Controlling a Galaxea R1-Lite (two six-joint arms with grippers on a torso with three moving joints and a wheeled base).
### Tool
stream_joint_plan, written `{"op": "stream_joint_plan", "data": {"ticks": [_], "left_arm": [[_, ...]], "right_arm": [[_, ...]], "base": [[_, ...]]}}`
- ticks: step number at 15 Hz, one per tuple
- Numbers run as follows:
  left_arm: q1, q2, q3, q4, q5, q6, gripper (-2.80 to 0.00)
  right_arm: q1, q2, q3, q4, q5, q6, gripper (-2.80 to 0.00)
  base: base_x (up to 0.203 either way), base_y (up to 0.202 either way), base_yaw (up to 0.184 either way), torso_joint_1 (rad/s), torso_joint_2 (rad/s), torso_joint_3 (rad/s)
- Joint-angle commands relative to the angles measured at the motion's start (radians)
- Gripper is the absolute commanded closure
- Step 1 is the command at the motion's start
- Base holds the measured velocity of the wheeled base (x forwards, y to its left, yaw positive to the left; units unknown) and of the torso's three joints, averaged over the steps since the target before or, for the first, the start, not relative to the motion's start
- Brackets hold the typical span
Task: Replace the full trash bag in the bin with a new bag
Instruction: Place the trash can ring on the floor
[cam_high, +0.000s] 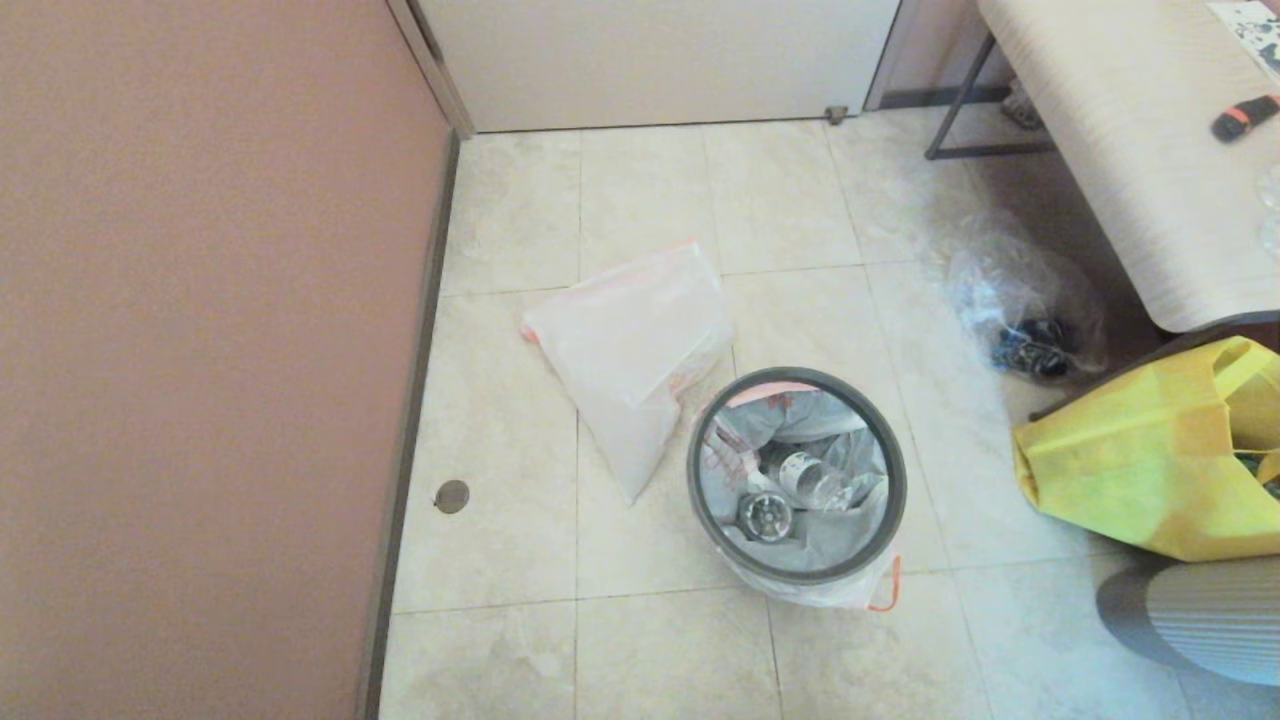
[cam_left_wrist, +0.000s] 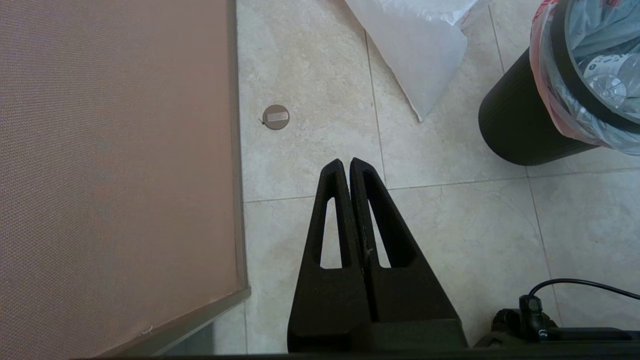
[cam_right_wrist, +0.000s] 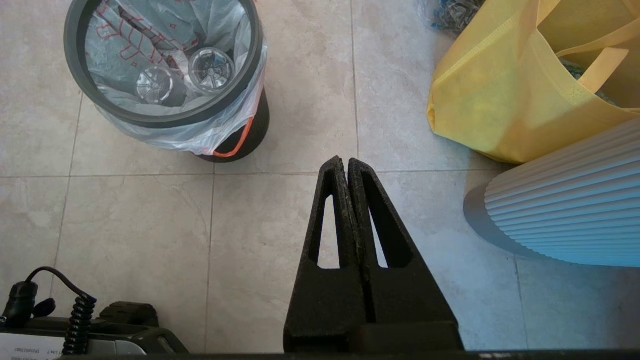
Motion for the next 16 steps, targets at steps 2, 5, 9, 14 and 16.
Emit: {"op": "stream_joint_plan", "data": {"ticks": [2,5,9,14,16], "left_arm": [[0.001,0.001,0.000,0.000,0.000,0.000,0.00],[0.000,0.001,0.000,0.000,0.000,0.000,0.00],[0.000,0.001,0.000,0.000,0.000,0.000,0.00],[0.000,0.001,0.000,0.000,0.000,0.000,0.00],[0.000,0.001,0.000,0.000,0.000,0.000,0.00]], "right_arm": [[0.000,0.001,0.000,0.000,0.000,-0.001,0.00],[0.000,0.001,0.000,0.000,0.000,-0.002,0.00],[0.001,0.001,-0.001,0.006,0.010,-0.030,0.00],[0.000,-0.001,-0.009,0.015,0.003,-0.063,0.00],[0.000,0.012,-0.053,0.026,0.003,-0.063,0.00]], "base": [[0.000,0.000,0.000,0.000,0.00,0.000],[0.000,0.000,0.000,0.000,0.00,0.000],[0.000,0.000,0.000,0.000,0.00,0.000],[0.000,0.000,0.000,0.000,0.00,0.000],[0.000,0.000,0.000,0.000,0.00,0.000]]}}
